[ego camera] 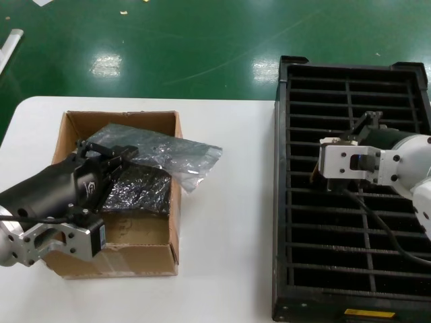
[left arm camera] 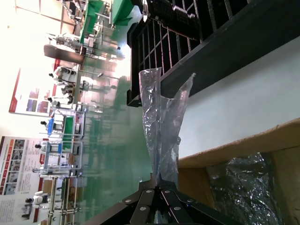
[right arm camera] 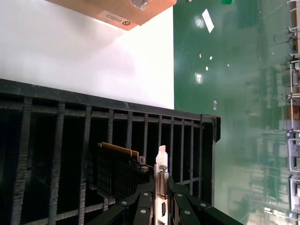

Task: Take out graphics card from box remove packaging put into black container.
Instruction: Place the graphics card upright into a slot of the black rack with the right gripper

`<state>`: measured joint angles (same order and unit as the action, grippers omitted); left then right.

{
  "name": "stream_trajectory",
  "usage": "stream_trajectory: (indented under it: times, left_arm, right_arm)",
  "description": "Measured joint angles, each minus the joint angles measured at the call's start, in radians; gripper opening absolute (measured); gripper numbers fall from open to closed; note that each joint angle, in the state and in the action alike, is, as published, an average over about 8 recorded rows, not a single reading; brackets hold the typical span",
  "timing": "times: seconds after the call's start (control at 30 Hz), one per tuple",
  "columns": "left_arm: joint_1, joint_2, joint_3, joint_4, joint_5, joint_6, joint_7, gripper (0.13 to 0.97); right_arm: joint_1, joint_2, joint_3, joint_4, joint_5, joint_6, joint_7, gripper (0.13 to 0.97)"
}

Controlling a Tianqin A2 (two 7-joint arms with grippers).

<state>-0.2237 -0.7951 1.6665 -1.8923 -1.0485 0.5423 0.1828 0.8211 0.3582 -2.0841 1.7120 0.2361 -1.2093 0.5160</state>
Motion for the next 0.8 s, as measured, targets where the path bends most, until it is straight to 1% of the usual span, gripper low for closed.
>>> stream_trajectory:
  times: [0.33, 0.8]
  left_arm:
    - [0.000, 0.000, 0.000, 0.000, 0.000, 0.000, 0.000, 0.138]
    - [0.000, 0.000, 0.000, 0.000, 0.000, 0.000, 0.000, 0.138]
  right_arm:
    - [-0.012, -0.017, -0.009, 0.010, -0.016, -0.014, 0.016, 0.173]
    - [-0.010, -0.043, -0.044, -0.074, -0.060, 0.045, -0.003, 0.173]
